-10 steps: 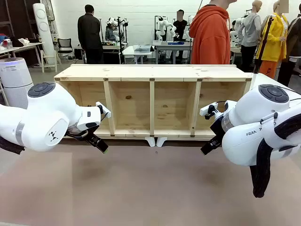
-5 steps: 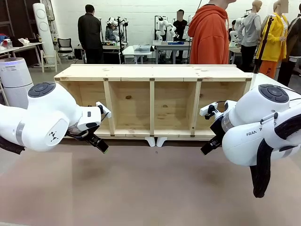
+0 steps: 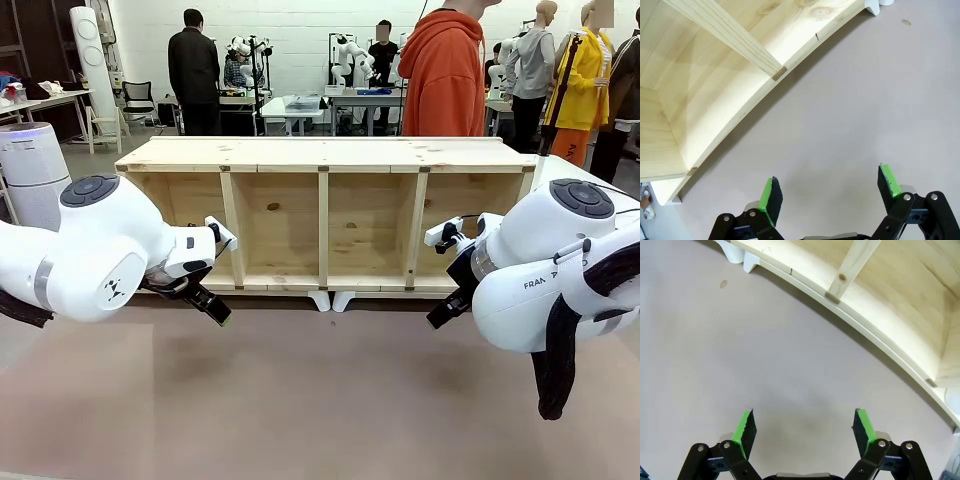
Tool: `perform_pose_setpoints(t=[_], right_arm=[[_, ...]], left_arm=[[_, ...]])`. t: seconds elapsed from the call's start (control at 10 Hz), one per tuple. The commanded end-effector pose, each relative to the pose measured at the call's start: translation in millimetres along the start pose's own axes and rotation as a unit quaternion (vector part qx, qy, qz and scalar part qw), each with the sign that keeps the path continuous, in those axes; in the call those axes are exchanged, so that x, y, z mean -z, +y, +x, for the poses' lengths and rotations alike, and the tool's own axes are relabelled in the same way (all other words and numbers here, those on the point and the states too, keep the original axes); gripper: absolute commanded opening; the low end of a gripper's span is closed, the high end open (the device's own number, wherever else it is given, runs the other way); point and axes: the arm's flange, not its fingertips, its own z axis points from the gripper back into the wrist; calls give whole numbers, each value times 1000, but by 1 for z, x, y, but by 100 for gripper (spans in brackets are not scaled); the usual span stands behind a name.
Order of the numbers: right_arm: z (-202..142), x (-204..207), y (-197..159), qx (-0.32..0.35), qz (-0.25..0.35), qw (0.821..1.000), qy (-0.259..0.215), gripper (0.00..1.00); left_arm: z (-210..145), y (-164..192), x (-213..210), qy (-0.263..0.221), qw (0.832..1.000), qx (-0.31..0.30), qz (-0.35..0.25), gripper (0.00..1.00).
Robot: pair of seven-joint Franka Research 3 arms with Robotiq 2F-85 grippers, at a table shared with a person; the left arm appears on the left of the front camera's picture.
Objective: Perform cable management.
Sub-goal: When the cord part of the Power Cable appears at the lower middle area of the table and stops, grasp the cord part of the Power Cable.
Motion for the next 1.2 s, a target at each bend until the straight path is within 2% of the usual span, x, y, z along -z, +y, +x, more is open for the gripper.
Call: perform_pose_setpoints(t=[0.0,0.5,1.1], right_arm=[[-6,-20,0,0,0,1000,-14,100],[-20,-101,2,10,-53,997,-56,100],[-52,-170,11,38,-106,990,-82,100]], left_arm=[[1,-7,-18,1,1000,1,21,100],[-25,-22,-88,-27,997,-4,76,100],[-97,-30,-171,-93,987,-50,120,100]])
